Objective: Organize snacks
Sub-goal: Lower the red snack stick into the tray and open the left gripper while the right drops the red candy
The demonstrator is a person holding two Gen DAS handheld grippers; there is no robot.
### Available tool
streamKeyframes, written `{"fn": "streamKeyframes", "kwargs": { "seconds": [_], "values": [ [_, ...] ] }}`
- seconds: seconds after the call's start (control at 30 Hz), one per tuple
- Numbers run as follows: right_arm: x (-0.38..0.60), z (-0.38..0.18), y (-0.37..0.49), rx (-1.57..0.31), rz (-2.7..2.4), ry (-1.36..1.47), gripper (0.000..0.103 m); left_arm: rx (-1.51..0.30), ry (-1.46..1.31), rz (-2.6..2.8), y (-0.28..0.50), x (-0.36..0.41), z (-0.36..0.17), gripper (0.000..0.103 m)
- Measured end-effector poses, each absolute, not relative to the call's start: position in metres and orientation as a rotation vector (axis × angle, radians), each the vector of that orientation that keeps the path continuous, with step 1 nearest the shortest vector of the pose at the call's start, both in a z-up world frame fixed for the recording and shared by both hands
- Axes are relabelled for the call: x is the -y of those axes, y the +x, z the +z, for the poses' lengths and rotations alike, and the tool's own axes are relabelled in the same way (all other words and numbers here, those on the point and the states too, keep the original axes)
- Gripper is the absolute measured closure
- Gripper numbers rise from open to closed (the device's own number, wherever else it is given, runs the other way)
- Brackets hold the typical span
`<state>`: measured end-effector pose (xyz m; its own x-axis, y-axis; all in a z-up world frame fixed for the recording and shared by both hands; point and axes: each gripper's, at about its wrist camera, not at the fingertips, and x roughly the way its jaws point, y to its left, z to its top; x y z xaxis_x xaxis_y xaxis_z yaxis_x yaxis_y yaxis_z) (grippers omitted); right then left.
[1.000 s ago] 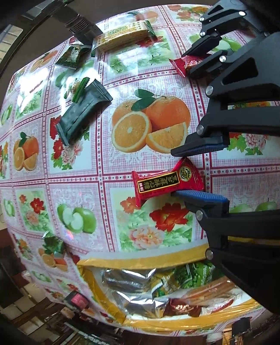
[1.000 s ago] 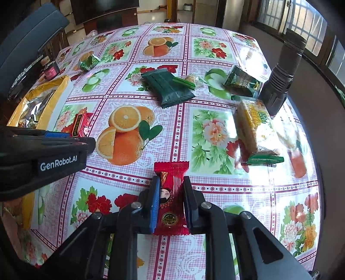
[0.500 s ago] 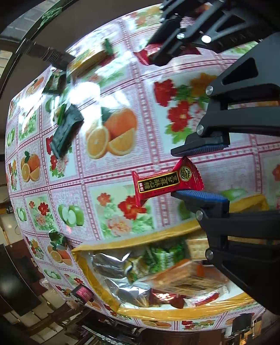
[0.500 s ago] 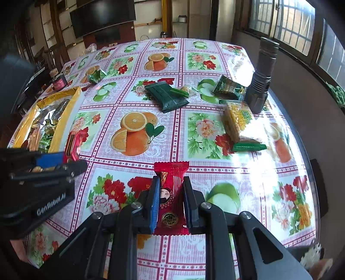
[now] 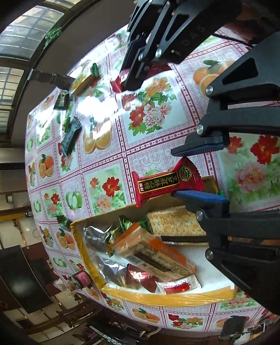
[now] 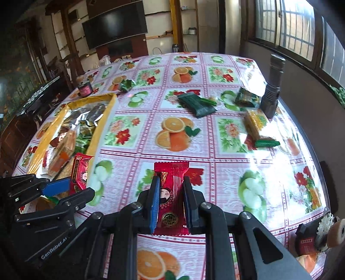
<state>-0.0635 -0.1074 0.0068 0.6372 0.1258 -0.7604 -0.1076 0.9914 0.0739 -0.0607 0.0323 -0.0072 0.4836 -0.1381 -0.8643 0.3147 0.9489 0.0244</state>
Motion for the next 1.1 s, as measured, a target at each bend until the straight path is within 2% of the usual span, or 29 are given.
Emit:
{"fn": "streamKeyframes", "kwargs": {
  "seconds": [0.33, 0.67, 1.1],
  "values": [
    [0.051, 0.026, -0.063, -0.829, 0.243, -0.037, 0.084, -0.975, 0.108, -0.239, -0.065, -0.08, 0.016, 0.07],
    [-0.019, 0.02, -0.039, -0.837, 0.405, -0.074, 0.084, -0.98, 0.047, -0.091, -0.041, -0.141, 0.013, 0.07],
    [-0.051, -0.006, -0.009, -0.908, 0.477, -0.03, 0.084, -1.099, -0.039, -0.047, -0.002, -0.181, -0.009, 0.068]
  ]
}}
